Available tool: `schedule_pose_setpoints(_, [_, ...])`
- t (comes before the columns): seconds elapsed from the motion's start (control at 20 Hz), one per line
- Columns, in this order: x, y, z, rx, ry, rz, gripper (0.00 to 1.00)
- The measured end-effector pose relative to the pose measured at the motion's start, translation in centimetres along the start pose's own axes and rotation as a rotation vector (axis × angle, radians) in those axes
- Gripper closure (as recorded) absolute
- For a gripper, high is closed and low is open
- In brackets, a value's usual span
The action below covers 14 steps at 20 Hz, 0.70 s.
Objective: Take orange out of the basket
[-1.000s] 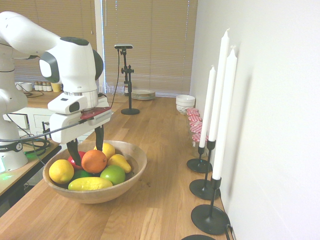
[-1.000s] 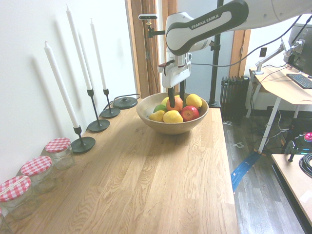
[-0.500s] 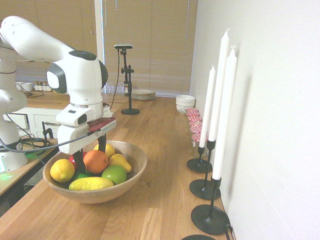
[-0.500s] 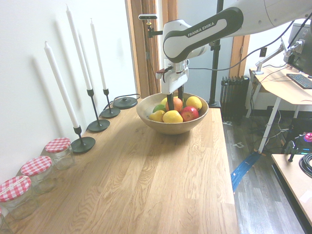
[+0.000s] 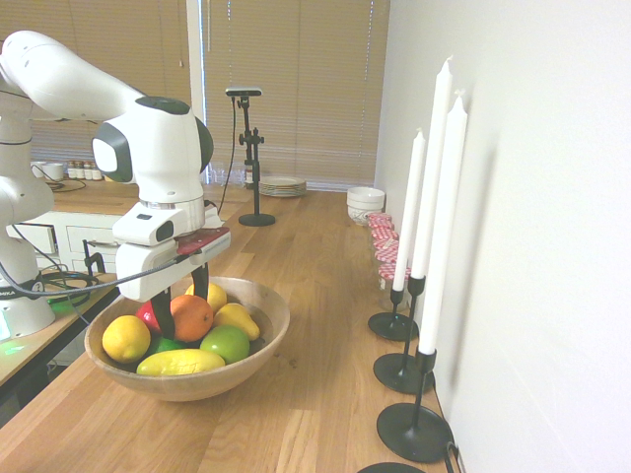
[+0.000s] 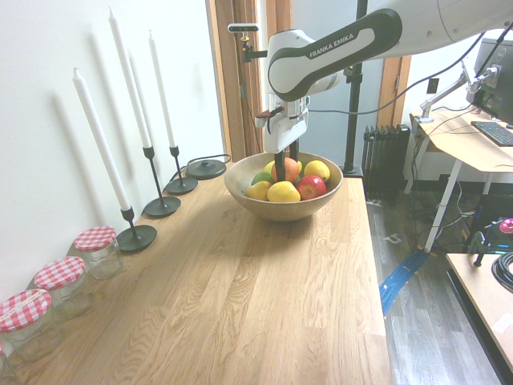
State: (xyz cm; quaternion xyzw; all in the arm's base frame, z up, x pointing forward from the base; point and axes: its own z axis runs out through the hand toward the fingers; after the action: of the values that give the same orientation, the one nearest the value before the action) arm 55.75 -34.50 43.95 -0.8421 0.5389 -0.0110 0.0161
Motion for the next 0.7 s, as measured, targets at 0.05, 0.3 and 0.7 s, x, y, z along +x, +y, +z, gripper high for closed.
schedule_pose_setpoints(0.05, [-0.5,-0.4,-0.7,0.009,0.006,-0.010,1.00])
schedule_pose_setpoints(0.3, [-5.9,-4.0,-7.9,0.078,0.056,-0.098,1.00])
schedule_pose_setpoints(0.7, [-23.5,-11.7,-13.3,0.111,0.152,-0.253,1.00])
